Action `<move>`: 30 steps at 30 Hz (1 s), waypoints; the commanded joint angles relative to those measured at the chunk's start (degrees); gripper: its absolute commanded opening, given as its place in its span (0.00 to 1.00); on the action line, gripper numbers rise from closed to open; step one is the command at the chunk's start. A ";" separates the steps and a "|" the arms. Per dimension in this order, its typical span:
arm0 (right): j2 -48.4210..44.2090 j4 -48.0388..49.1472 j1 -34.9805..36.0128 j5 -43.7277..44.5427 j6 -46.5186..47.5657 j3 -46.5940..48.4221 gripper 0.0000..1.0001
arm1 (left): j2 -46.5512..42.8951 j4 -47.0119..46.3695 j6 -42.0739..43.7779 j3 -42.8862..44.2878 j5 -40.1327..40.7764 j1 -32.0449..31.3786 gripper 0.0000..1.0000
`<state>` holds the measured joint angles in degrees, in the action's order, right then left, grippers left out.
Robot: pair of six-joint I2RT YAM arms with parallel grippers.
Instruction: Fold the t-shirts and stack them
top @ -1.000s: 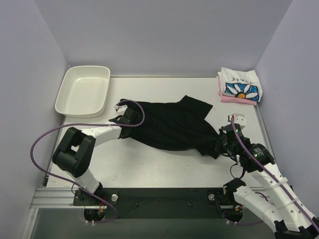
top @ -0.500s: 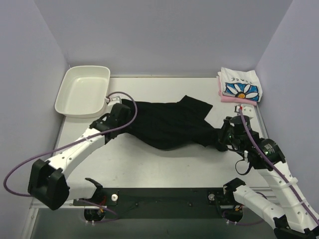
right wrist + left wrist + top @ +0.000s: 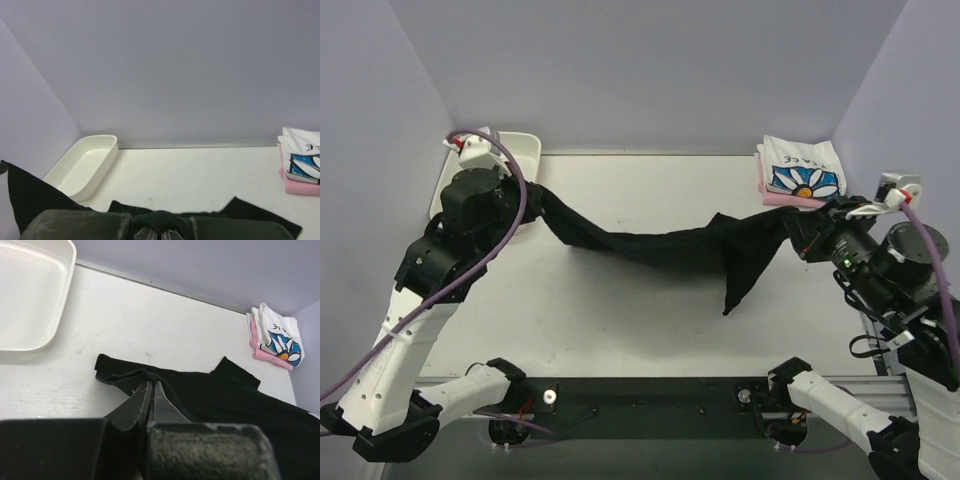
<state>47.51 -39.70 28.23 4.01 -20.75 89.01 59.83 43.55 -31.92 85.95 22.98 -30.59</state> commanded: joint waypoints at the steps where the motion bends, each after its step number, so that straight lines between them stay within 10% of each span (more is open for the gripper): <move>1: 0.83 0.86 0.34 -5.57 4.22 10.28 0.00 | 0.55 6.19 3.88 12.88 0.75 0.00 0.00; 16: 9.69 2.96 0.34 -3.40 7.13 37.45 0.00 | 7.22 1.09 12.14 43.58 -2.68 0.00 0.00; 30: 33.42 8.14 -7.10 1.27 8.02 48.31 0.00 | 29.00 -6.73 10.67 44.80 -8.55 7.81 0.00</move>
<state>72.79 -38.37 26.85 3.57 -13.08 128.97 79.50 41.01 -20.08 125.12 18.87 -27.86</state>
